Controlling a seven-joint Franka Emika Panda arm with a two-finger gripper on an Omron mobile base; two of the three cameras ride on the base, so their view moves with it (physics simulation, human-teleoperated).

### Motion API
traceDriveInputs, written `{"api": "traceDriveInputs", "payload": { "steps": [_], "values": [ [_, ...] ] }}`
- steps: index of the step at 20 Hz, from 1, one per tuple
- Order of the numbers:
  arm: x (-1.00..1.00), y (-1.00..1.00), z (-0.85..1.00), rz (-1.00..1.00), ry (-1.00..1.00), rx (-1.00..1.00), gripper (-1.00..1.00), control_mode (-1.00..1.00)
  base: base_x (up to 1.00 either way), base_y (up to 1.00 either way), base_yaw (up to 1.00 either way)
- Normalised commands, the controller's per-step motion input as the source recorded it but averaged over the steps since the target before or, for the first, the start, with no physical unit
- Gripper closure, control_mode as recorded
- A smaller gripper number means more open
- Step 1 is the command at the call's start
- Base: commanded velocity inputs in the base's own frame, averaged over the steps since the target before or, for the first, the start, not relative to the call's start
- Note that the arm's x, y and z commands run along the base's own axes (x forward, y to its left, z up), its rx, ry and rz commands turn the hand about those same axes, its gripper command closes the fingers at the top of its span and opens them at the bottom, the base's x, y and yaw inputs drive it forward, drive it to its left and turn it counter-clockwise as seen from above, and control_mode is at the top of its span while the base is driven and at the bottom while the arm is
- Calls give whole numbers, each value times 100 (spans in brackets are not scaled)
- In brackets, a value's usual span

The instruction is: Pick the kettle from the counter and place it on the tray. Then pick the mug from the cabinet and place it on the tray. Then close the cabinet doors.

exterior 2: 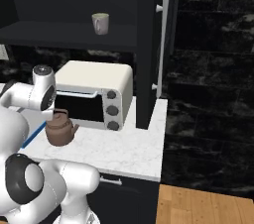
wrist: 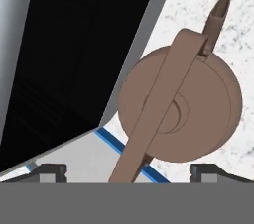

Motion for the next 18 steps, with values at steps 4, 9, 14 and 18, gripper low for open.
{"api": "traceDriveInputs", "payload": {
  "steps": [4, 9, 14, 18],
  "values": [
    [1, -38, -66, -13, 0, 2, -100, -100, 0, 0, 0],
    [-8, -34, -58, -9, -3, 4, -100, -100, 0, 0, 0],
    [16, -9, -91, -8, -8, 16, -100, -100, 0, 0, 0],
    [37, -2, -93, -9, 0, 13, -100, -100, 0, 0, 0]
  ]
}}
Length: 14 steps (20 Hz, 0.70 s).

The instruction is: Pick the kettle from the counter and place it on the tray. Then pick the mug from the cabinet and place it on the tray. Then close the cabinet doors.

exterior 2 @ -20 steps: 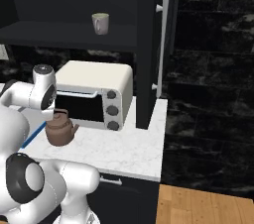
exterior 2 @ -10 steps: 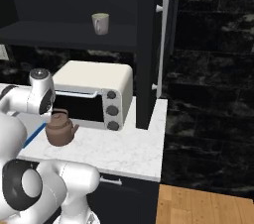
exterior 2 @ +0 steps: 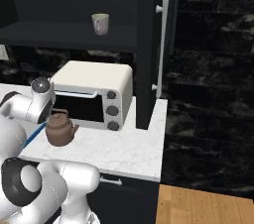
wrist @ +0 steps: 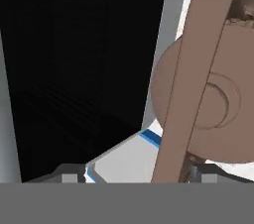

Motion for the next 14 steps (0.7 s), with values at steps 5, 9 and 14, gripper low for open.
{"api": "traceDriveInputs", "payload": {
  "steps": [5, 9, 14],
  "values": [
    [31, -24, -95, -8, -2, 22, -100, -100, 0, 0, 0],
    [7, -38, -100, -8, -3, 14, 100, -100, 0, 0, 0],
    [-10, -32, -42, -9, 4, -1, 100, -100, 0, 0, 0]
  ]
}}
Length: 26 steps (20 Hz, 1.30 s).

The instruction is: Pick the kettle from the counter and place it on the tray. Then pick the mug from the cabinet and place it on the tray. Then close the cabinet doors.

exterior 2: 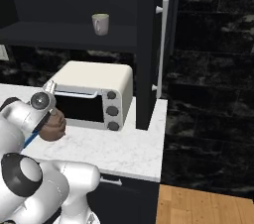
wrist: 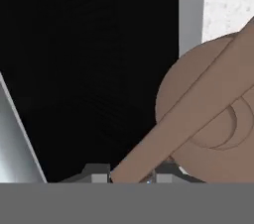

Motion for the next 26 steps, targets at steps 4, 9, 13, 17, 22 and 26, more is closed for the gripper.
{"api": "traceDriveInputs", "payload": {
  "steps": [4, 9, 13, 17, 22, 26],
  "values": [
    [-61, -4, 0, -10, 20, -17, 100, -100, 0, 0, 0],
    [-51, 0, 24, -7, 20, -24, 100, -100, 0, 0, 0],
    [-19, 21, 78, -2, 9, -29, 100, -100, 0, 0, 0],
    [-16, 34, 77, 1, 1, -30, 100, -100, 0, 0, 0],
    [-2, 55, 20, 24, 19, -23, 100, -100, 0, 0, 0],
    [-1, 29, -8, 21, 22, -11, 100, -100, 0, 0, 0]
  ]
}}
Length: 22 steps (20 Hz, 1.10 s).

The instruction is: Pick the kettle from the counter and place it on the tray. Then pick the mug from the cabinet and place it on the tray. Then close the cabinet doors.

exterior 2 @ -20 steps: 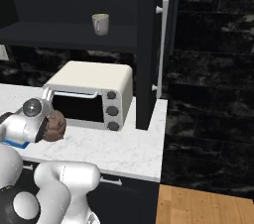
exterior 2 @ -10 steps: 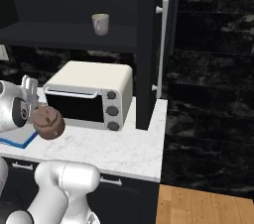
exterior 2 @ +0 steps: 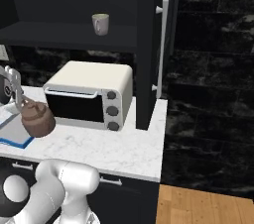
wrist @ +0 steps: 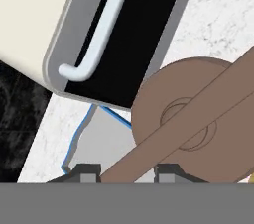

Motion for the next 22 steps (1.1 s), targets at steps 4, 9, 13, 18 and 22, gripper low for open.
{"api": "traceDriveInputs", "payload": {
  "steps": [4, 9, 13, 18, 22],
  "values": [
    [-18, 11, -4, 13, 8, -4, 100, -100, 0, 0, 0],
    [-33, 26, -18, 23, 0, -3, 100, -100, 0, 0, 0],
    [-31, 35, -14, 33, -1, 0, 100, -100, 0, 0, 0],
    [-12, 26, -1, 48, 2, -1, 100, -100, 0, 0, 0],
    [2, 28, 0, 46, 13, -20, 100, -100, 0, 0, 0]
  ]
}}
